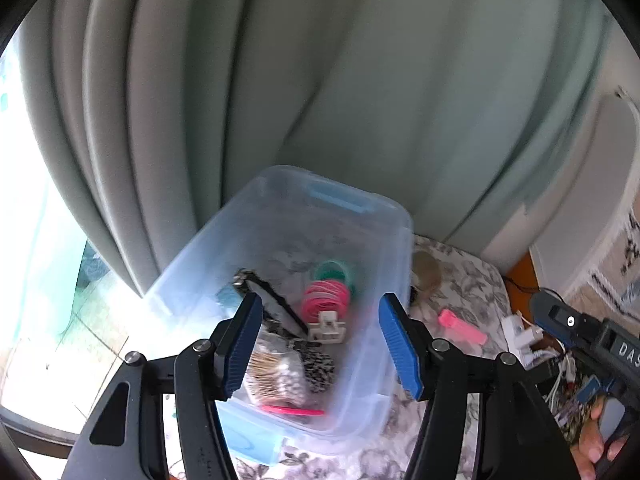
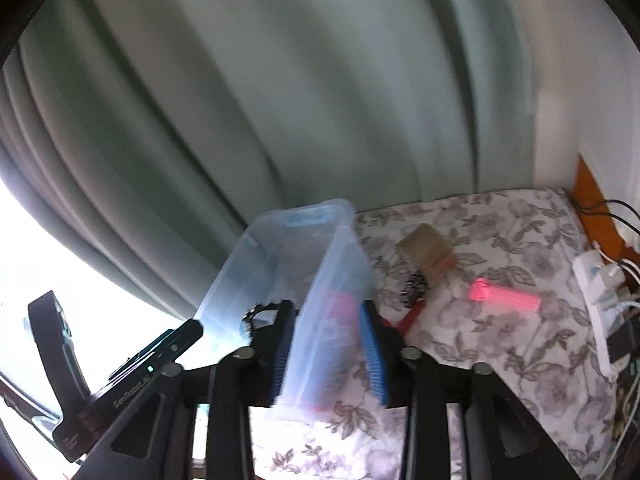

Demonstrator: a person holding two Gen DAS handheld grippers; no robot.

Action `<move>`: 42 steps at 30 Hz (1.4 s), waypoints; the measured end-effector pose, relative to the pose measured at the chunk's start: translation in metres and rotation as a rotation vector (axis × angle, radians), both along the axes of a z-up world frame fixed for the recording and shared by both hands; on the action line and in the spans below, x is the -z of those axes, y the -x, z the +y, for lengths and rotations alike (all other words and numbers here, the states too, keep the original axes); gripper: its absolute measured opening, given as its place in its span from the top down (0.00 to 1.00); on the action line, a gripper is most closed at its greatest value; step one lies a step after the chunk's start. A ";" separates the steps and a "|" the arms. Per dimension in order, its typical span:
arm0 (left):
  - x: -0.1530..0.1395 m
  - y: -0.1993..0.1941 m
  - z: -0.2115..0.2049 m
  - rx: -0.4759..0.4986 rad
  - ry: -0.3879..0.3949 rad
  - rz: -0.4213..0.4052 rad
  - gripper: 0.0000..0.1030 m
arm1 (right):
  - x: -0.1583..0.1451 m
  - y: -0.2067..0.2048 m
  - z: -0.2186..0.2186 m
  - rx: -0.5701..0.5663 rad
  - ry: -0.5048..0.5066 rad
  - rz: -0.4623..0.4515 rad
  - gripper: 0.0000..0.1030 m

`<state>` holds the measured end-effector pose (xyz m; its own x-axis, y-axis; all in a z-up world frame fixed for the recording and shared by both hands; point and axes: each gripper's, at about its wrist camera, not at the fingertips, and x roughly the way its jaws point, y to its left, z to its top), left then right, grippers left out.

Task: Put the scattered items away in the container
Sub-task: 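Withdraw both tools from the box back over the remaining items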

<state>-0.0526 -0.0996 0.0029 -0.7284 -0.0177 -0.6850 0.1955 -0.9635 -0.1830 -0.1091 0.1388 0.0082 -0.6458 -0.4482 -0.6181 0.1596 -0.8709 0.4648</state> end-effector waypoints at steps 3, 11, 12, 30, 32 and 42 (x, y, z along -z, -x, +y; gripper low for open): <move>-0.002 0.002 0.019 0.038 0.018 -0.006 0.38 | 0.001 -0.003 0.023 0.047 0.021 -0.002 0.51; 0.000 0.007 0.071 0.149 0.063 -0.025 0.34 | 0.021 -0.015 0.081 0.155 0.073 -0.029 0.46; 0.002 0.009 0.079 0.167 0.073 -0.029 0.34 | 0.024 -0.017 0.087 0.166 0.078 -0.033 0.46; 0.079 0.045 0.161 0.313 0.104 -0.257 0.34 | 0.100 0.001 0.140 0.220 0.109 -0.203 0.45; 0.087 0.049 0.162 0.310 0.109 -0.270 0.34 | 0.109 0.006 0.140 0.217 0.106 -0.224 0.45; 0.142 0.073 0.153 0.209 0.175 -0.372 0.34 | 0.144 0.038 0.135 0.172 0.049 -0.309 0.45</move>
